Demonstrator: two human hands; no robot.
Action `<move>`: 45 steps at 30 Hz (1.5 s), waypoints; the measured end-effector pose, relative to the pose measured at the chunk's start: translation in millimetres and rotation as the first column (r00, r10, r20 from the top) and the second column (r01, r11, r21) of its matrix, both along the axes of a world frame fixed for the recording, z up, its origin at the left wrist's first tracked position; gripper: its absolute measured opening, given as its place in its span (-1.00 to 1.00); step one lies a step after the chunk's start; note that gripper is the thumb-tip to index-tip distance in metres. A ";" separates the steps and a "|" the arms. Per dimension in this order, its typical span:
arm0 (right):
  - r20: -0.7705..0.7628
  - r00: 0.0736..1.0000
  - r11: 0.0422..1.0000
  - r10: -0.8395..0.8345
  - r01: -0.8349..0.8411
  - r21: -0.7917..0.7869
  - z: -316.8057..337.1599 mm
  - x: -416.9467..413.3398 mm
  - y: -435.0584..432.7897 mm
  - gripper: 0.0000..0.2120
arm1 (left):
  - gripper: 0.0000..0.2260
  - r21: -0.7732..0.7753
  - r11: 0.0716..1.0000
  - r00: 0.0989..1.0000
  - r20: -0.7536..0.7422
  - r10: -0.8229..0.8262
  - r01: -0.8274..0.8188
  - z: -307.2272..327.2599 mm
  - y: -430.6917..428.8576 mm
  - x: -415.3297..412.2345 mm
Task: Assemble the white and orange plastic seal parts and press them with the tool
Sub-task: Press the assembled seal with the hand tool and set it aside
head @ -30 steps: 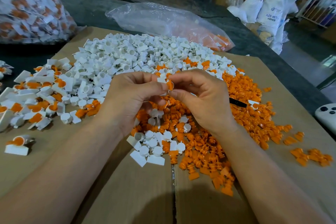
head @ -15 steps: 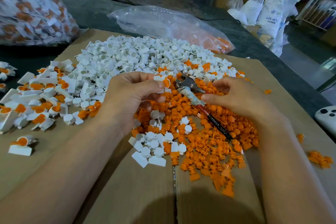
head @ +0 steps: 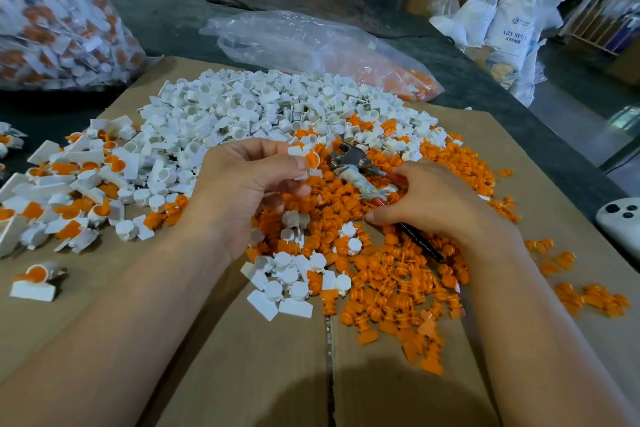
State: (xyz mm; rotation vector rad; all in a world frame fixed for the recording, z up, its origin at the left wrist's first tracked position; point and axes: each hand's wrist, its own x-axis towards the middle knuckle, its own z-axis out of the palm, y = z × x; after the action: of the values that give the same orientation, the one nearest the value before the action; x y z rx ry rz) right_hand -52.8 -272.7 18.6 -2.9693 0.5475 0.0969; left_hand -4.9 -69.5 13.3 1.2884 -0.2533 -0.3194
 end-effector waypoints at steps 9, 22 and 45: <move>0.296 0.955 0.995 -0.012 -0.018 0.100 18.3 -10.1 7.3 -0.62 | -0.86 -0.048 0.999 1.000 -0.003 0.015 -0.015 -1.6 -1.2 0.7; 0.532 0.827 0.982 0.184 -0.173 -0.071 19.5 -12.3 17.0 -0.79 | -0.90 -0.168 0.979 0.989 0.071 0.133 -0.119 -4.3 -3.6 2.8; 0.420 0.850 0.934 0.319 -0.356 0.011 3.2 -8.9 46.1 -0.67 | -0.85 -0.261 0.945 0.958 0.154 0.243 -0.198 -1.2 -6.3 -1.9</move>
State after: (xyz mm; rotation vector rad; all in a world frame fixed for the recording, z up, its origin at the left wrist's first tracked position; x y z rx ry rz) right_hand -61.8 -226.6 21.9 -2.8367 -0.0370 -0.4552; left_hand -6.7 -75.7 12.1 1.0910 -0.2917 0.0253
